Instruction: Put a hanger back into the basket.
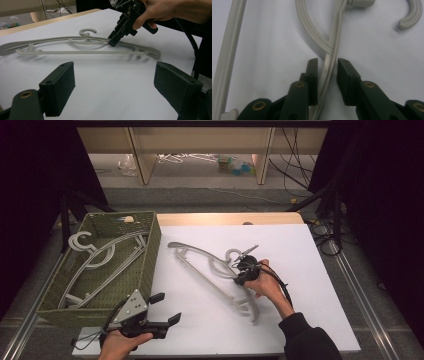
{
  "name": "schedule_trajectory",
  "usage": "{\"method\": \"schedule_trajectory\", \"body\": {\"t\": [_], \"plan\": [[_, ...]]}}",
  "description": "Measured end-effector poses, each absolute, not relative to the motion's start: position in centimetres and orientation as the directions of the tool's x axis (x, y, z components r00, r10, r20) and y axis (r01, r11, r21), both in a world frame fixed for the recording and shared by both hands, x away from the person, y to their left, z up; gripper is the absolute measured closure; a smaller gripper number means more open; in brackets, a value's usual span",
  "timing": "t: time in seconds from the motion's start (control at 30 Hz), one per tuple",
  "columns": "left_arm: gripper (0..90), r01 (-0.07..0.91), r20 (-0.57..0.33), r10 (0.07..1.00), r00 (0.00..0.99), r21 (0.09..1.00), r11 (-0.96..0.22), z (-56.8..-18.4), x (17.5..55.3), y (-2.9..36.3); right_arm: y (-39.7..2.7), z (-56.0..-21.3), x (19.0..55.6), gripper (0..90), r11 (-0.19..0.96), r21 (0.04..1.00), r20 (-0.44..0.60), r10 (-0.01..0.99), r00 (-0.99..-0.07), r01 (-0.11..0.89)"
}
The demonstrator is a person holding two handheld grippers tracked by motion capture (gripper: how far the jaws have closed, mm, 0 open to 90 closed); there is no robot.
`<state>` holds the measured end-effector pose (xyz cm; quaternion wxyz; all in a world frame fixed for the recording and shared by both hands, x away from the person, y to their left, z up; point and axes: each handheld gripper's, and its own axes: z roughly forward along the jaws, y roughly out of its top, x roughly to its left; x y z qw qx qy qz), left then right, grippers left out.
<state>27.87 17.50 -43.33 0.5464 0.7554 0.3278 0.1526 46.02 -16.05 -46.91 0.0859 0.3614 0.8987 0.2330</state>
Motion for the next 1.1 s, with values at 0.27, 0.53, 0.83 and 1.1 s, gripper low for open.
{"method": "schedule_trajectory", "body": {"t": [0.27,0.53,0.83,1.1], "plan": [[17.2,0.324,-0.121,0.662,0.739,0.926,-0.193,-43.3,27.9,17.6,-16.2,-46.9,46.1,75.9,0.627,0.487,0.018,0.689,-0.725,0.608],[17.3,0.325,-0.119,0.663,0.739,0.925,-0.195,-43.3,28.0,17.6,-16.1,-46.8,46.1,78.6,0.634,0.477,0.007,0.69,-0.724,0.609],[17.5,0.324,-0.125,0.66,0.74,0.928,-0.187,-43.3,28.1,17.7,-16.0,-46.6,46.0,82.0,0.689,0.468,-0.046,0.644,-0.764,0.553],[17.5,0.323,-0.097,0.666,0.74,0.92,-0.224,-43.4,28.3,17.4,-16.9,-45.9,45.4,82.0,0.758,0.465,-0.117,0.565,-0.817,0.458]]}}
